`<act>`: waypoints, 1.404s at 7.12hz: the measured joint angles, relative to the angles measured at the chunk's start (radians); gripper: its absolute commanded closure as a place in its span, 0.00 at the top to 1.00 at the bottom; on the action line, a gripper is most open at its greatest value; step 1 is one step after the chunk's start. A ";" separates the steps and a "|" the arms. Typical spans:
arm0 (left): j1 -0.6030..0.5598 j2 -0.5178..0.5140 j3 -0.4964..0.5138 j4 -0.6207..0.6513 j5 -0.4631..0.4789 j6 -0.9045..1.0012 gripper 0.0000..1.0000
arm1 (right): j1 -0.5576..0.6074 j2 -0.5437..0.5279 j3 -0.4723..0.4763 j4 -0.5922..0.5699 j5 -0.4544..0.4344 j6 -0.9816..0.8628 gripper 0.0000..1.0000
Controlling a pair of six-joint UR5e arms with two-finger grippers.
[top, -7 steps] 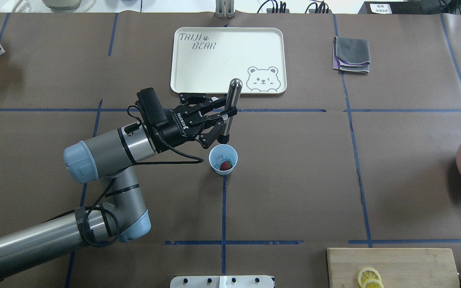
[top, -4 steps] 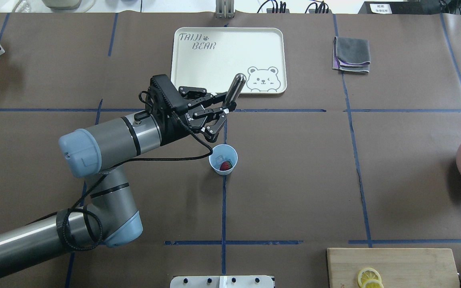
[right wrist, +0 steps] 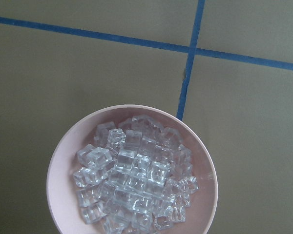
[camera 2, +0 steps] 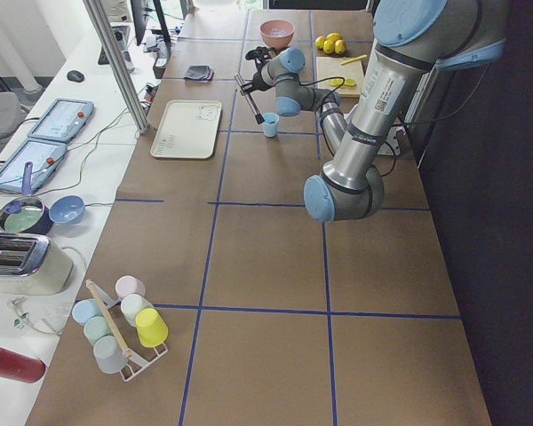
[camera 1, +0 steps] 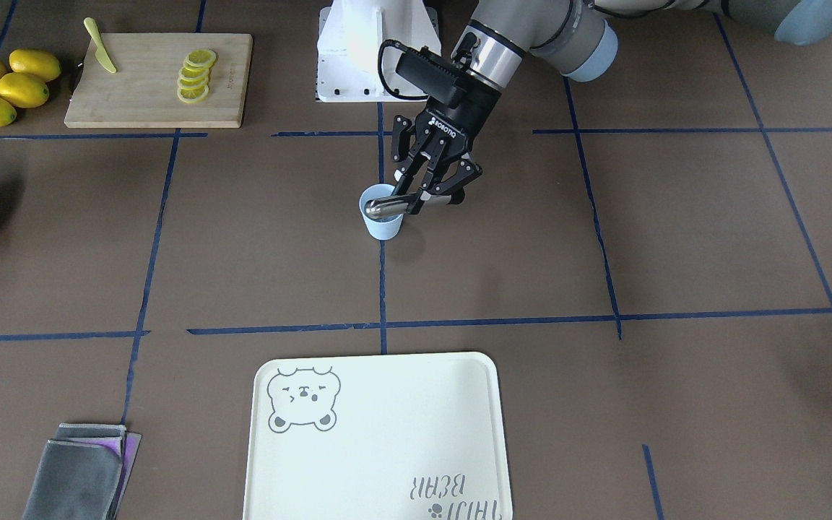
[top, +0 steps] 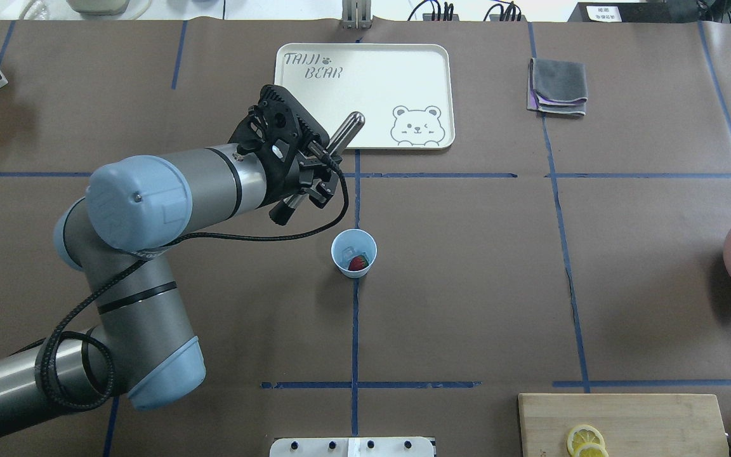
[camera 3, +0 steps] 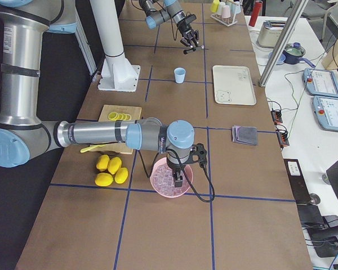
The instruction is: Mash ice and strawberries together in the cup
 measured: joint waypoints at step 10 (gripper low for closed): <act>-0.524 0.242 -0.078 0.828 -0.466 -0.059 0.13 | 0.000 -0.001 0.001 0.001 0.000 0.000 1.00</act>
